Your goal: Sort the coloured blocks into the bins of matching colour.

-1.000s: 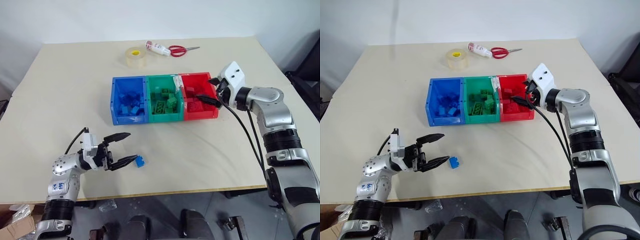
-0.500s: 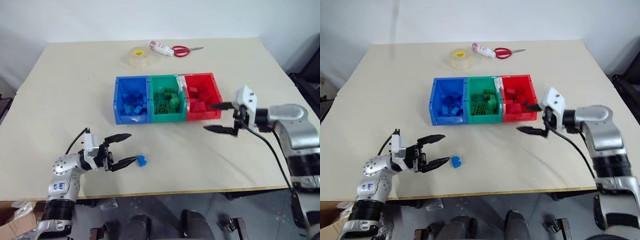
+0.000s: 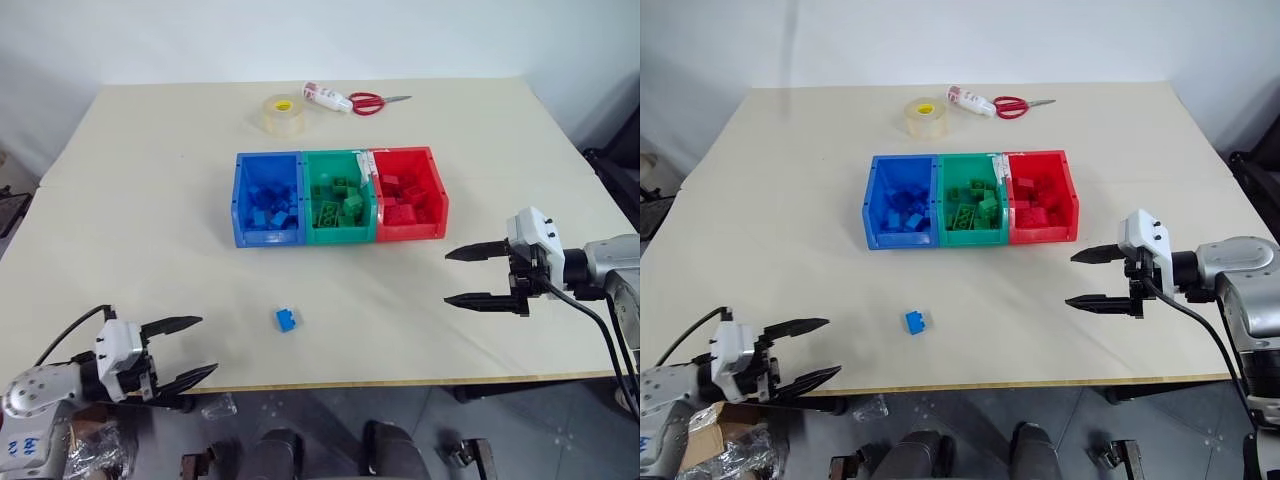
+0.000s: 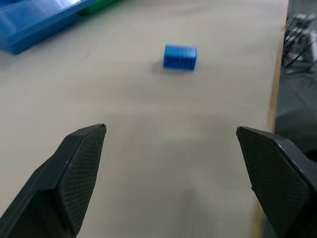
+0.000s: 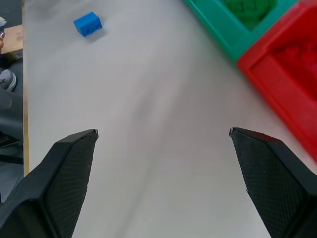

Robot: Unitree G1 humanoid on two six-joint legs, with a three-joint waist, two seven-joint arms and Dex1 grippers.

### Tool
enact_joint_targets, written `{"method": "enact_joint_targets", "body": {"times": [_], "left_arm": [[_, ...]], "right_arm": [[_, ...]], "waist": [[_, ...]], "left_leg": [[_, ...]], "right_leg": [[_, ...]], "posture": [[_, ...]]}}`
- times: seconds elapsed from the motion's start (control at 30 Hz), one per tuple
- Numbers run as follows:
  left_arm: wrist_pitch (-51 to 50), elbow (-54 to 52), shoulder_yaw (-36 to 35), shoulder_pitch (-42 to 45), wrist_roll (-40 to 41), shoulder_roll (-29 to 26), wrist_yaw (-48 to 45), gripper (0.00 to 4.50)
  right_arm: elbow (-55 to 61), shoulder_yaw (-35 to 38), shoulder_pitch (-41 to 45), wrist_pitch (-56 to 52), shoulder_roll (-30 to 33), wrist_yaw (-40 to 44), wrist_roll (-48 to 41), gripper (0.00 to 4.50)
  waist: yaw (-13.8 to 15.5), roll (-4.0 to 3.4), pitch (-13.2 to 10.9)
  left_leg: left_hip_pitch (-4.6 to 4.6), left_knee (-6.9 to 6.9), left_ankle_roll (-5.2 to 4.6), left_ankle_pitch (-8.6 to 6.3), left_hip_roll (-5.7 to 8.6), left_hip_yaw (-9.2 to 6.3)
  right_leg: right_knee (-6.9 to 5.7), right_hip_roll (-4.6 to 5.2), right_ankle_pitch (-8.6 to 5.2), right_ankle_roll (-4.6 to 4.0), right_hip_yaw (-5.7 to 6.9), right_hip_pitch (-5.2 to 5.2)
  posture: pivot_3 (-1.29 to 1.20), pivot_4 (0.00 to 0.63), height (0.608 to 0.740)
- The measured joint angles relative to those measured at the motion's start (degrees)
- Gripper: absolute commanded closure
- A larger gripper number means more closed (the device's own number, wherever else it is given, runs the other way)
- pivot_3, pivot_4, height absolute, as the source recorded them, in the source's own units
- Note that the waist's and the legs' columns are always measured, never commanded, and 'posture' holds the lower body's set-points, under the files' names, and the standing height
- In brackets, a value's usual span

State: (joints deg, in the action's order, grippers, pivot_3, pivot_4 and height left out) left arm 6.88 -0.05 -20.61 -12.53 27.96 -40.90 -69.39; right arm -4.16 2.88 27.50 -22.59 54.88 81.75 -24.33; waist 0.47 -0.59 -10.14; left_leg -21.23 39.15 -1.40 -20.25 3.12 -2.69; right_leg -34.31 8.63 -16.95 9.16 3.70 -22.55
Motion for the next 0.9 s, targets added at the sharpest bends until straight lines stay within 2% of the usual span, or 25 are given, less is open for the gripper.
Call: {"method": "enact_joint_targets", "body": {"times": [0.23, 0.47, 0.7, 0.8, 0.9], "left_arm": [[-1.5, -3.93, 1.02, 2.41, -0.3, 0.12, 2.26, 0.0], [-2.76, -2.44, 14.02, 15.3, -5.43, 5.44, 4.49, 0.0], [0.32, 10.64, 24.33, 27.94, -13.08, 11.46, 4.66, 0.0], [2.1, 13.38, 25.51, 30.07, -13.96, 11.48, 2.95, 0.62], [3.2, 14.31, 25.91, 30.58, -14.07, 11.47, 2.09, 1.57]], "right_arm": [[-0.44, -0.55, 2.12, -0.05, -1.37, 0.17, 0.01, 0.05], [1.81, -0.56, 1.6, -0.4, -2.63, -1.44, -0.05, 0.05], [6.79, 0.15, -2.69, -1.76, -4.03, -5.61, -1.1, 0.05], [8.77, 1.2, -5.05, -2.53, -4.02, -7.16, -1.88, 0.0], [10.35, 2.69, -6.42, -2.72, -4.01, -8.61, -2.57, 0.0]], "waist": [[0.33, -0.01, 0.0], [0.68, -0.01, 0.0], [0.84, 0.0, 0.0], [0.83, -0.01, 0.01], [0.84, -0.02, 0.02]], "left_leg": [[0.0, -0.01, 0.02, -0.01, -0.01, 0.01], [0.0, 0.04, 0.0, 0.01, 0.02, 0.03], [0.01, 0.07, -0.02, 0.02, 0.09, 0.07], [0.03, 0.06, -0.03, 0.03, 0.08, 0.08], [0.04, 0.1, -0.03, 0.03, 0.08, 0.07]], "right_leg": [[-0.14, -0.03, 0.0, 0.0, 0.01, -0.01], [-0.37, -0.07, 0.01, 0.01, 0.05, -0.02], [-0.45, -0.07, 0.01, 0.03, 0.1, -0.02], [-0.46, -0.06, 0.01, 0.03, 0.1, -0.02], [-0.47, -0.05, 0.02, 0.03, 0.09, 0.0]], "posture": [[0.0, 0.15, 0.74], [0.0, 0.15, 0.74], [0.0, 0.15, 0.74], [0.0, 0.15, 0.74], [0.0, 0.15, 0.74]]}}
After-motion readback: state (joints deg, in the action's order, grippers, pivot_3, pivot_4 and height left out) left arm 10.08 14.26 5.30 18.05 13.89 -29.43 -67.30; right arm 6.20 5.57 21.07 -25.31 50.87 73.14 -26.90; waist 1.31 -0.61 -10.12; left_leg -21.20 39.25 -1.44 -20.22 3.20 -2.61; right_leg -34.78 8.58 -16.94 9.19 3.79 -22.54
